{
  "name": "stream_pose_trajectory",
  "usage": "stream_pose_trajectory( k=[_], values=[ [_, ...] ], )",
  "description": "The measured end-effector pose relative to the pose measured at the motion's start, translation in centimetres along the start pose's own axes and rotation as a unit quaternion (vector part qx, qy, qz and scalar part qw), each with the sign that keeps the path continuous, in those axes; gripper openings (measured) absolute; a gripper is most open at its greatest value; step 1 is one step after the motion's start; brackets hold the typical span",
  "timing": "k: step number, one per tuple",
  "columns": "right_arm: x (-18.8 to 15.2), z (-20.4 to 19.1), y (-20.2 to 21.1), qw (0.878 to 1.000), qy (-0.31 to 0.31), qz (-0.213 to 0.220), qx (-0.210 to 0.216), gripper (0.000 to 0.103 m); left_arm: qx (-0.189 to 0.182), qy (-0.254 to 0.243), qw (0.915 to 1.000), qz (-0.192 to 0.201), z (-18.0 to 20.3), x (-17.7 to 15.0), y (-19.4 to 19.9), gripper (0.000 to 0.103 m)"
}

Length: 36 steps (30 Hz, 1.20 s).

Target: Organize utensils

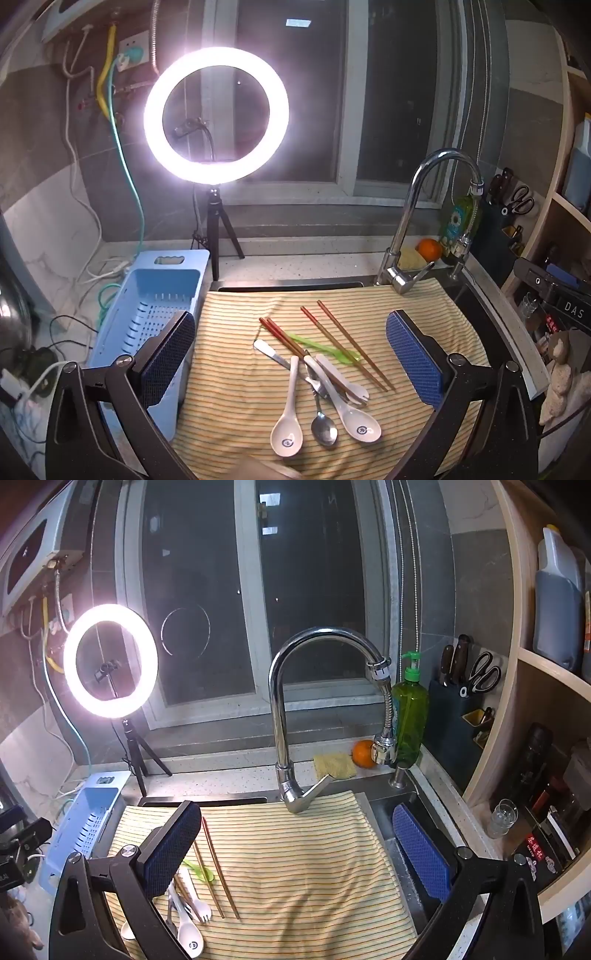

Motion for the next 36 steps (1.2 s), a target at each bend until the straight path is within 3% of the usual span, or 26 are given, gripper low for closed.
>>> stream_pose_trajectory(
  k=[11,36],
  values=[
    [-0.6,-0.2,-0.1,1.000,0.000,0.000,0.002,0.102,0.012,-0.017,0.9997,0.010,0.6,-1.4,-0.4,0.103],
    [0.4,0.4,-0.8,1.000,-0.008,-0.002,-0.006,0.102,0.003,-0.024,0.9997,-0.003,1.2,0.1,-1.2,0.102]
  ],
)
Point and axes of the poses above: each gripper's, at about its wrist camera, not at the fingertips, and y roughly against the way its jaws point, z to its right, x to its top, the point moved 3 cm from there along -y, roughly the way its jaws point, and after that the axes turned 15 degrees about -z, right-handed, at the moved point
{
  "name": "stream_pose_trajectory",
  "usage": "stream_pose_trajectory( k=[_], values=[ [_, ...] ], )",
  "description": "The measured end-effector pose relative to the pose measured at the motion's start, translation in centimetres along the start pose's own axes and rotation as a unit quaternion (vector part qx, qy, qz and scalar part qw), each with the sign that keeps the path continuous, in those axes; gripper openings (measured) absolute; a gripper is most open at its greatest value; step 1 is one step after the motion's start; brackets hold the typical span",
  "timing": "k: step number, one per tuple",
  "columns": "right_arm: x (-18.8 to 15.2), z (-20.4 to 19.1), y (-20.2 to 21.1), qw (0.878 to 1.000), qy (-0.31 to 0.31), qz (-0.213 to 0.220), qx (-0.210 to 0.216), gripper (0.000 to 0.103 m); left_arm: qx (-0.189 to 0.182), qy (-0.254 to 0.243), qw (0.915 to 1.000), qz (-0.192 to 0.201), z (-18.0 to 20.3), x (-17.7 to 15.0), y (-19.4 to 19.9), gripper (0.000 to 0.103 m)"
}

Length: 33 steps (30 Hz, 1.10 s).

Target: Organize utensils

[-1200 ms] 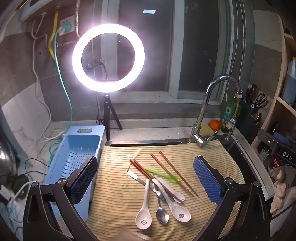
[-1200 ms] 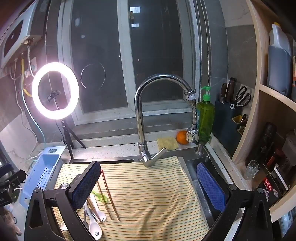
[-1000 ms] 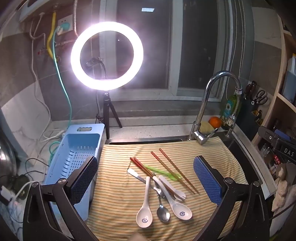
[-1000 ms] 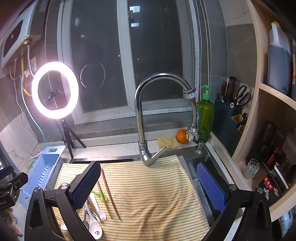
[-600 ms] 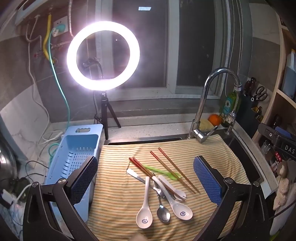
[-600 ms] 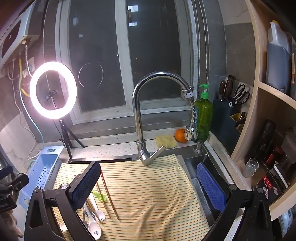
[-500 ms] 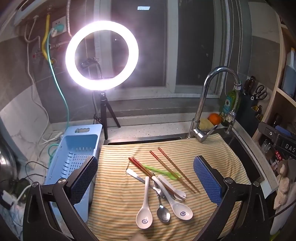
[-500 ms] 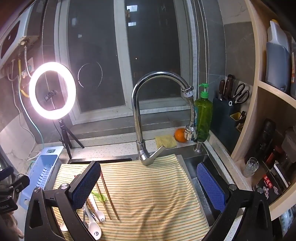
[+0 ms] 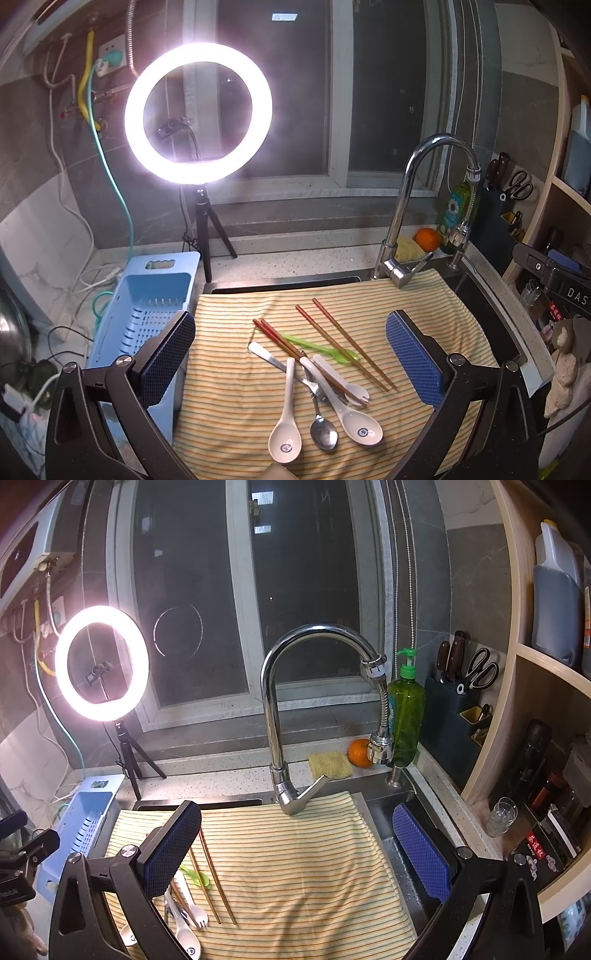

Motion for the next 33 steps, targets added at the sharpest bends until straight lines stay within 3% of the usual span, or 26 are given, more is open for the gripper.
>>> stream_pose_trajectory(
  k=[33],
  values=[
    [0.09,-0.37,-0.90,1.000,0.001,-0.008,0.001,0.102,-0.003,-0.002,1.0000,-0.005,0.01,0.55,-0.44,0.102]
  ],
)
Point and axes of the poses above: each gripper's, at about its wrist camera, not at the fingertips, and y roughly against the way its jaws point, z to its right, x to its top, the point moved 3 cm from there along -y, roughly the way its jaws point, and after that the axes turned 15 degrees about -z, right-handed, at the moved point
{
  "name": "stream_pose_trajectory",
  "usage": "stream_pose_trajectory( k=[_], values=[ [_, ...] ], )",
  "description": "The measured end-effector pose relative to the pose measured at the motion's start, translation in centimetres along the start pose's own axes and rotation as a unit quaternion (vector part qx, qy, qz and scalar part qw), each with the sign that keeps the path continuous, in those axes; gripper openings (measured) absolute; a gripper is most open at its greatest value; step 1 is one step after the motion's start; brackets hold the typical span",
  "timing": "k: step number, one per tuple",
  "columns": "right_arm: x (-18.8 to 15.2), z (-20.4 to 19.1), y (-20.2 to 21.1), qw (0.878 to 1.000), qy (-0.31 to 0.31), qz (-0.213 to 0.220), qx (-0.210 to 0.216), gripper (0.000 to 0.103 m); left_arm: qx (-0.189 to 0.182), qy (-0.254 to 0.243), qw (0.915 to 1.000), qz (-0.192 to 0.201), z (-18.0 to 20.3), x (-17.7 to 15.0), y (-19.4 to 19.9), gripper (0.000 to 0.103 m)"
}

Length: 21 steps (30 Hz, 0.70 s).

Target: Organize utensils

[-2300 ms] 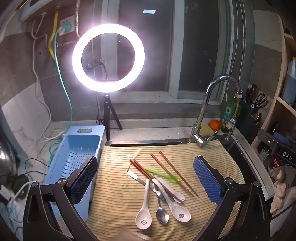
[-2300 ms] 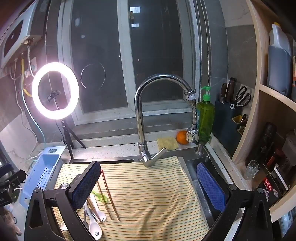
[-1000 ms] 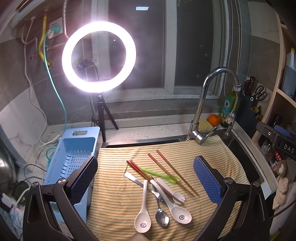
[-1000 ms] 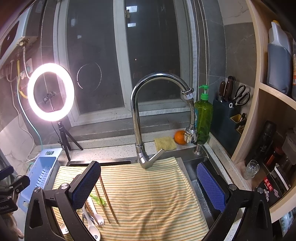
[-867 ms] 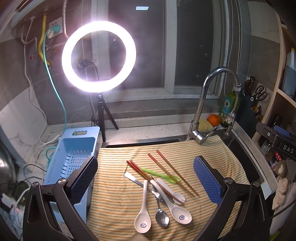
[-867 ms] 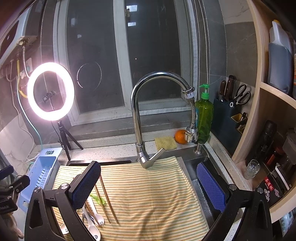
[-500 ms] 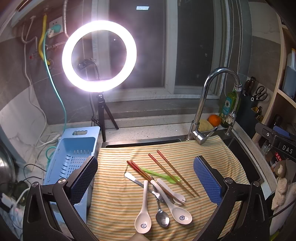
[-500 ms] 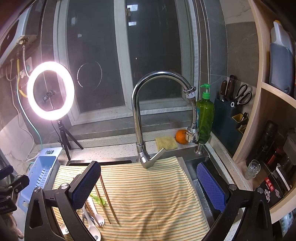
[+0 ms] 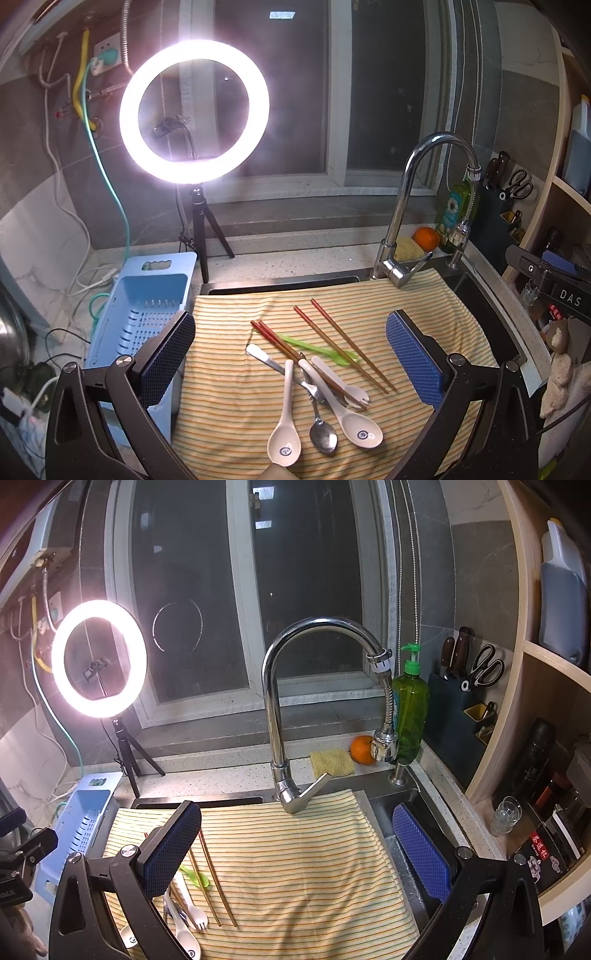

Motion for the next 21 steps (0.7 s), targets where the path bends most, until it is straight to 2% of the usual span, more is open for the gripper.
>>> stream_pose_trajectory(
  k=[21],
  values=[
    [0.3,-0.8,-1.4,1.000,0.007,-0.016,0.001,0.102,0.000,0.002,1.0000,-0.007,-0.2,0.1,-0.6,0.102]
  ],
)
Point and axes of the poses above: each gripper's, at about its wrist camera, not at the fingertips, and y roughly against the way its jaws point, z to its right, x to its top, the point moved 3 cm from there along -y, roughly the way its jaws point, and after that the axes turned 15 degrees about -z, right-handed, at the moved point
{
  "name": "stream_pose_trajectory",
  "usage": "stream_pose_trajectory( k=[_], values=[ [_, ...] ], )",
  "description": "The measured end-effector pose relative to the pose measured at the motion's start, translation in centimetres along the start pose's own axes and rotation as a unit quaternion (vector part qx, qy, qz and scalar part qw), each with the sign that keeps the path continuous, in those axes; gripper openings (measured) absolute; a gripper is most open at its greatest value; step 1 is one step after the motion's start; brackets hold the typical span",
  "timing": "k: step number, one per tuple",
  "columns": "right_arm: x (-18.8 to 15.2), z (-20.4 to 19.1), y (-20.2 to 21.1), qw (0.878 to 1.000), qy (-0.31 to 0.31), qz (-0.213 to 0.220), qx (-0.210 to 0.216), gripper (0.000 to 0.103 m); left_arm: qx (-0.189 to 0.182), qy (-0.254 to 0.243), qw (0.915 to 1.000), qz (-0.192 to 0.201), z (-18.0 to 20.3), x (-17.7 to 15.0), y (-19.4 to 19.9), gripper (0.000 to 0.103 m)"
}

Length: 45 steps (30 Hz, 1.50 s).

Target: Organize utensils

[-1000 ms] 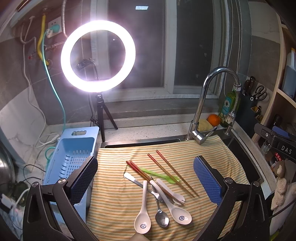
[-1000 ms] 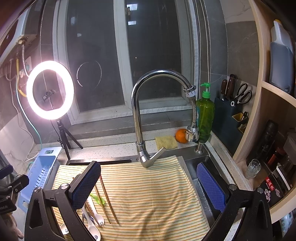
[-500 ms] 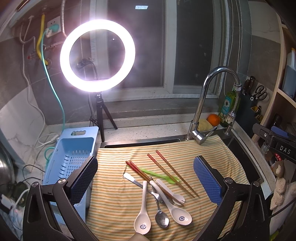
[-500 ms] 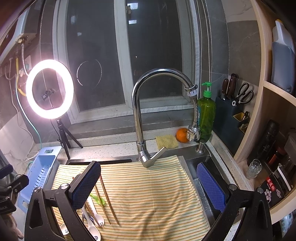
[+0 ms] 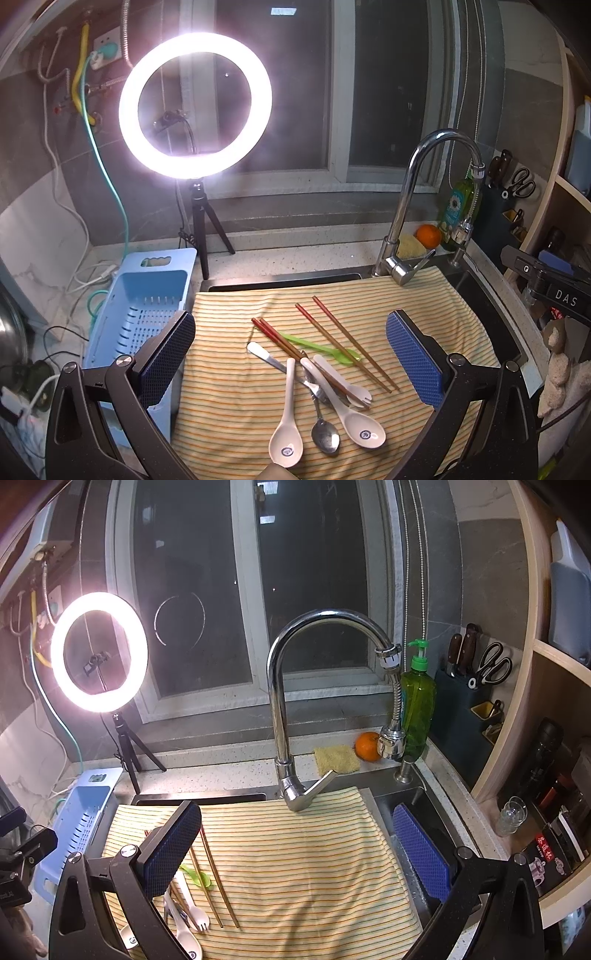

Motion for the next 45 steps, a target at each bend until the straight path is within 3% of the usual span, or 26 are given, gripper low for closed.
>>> stream_pose_trajectory(
  k=[11,17,25,31,37,40,43,45],
  values=[
    [-0.4,-1.8,-1.8,0.999,0.028,-0.022,0.021,0.102,0.010,0.022,0.9994,-0.024,-1.5,-1.3,-0.8,0.102],
    [-0.9,-3.9,-4.1,0.992,0.053,-0.063,0.092,0.102,0.025,0.045,0.9972,-0.054,-3.7,-3.3,-1.5,0.102],
    [-2.3,-9.0,-7.7,0.969,0.102,-0.142,0.176,0.100,0.037,0.070,0.9918,-0.100,-6.0,-7.3,-3.0,0.102],
    [-4.2,-13.5,-10.9,0.937,0.124,-0.226,0.235,0.072,0.025,0.071,0.9899,-0.120,-5.8,-9.2,-3.9,0.097],
    [-6.8,-17.0,-14.7,0.895,0.125,-0.324,0.280,0.043,-0.008,0.060,0.9871,-0.148,-4.7,-11.1,-5.7,0.088],
    [-7.9,-17.9,-16.0,0.881,0.122,-0.354,0.289,0.039,-0.027,0.049,0.9849,-0.163,-3.8,-12.0,-6.8,0.084],
    [-8.7,-19.1,-16.6,0.871,0.128,-0.371,0.295,0.032,-0.045,0.045,0.9814,-0.181,-3.4,-12.8,-8.1,0.068],
    [-9.2,-19.6,-17.2,0.867,0.130,-0.383,0.292,0.029,-0.054,0.045,0.9797,-0.188,-3.2,-13.1,-8.7,0.063]
  ],
)
Point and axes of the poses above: each gripper's, at about its wrist camera, not at the fingertips, and y roughly against the way its jaws point, z to its right, x to its top, the point moved 3 cm from there along -y, roughly the way its jaws point, and after that the axes turned 15 degrees about -z, right-handed, at the moved point
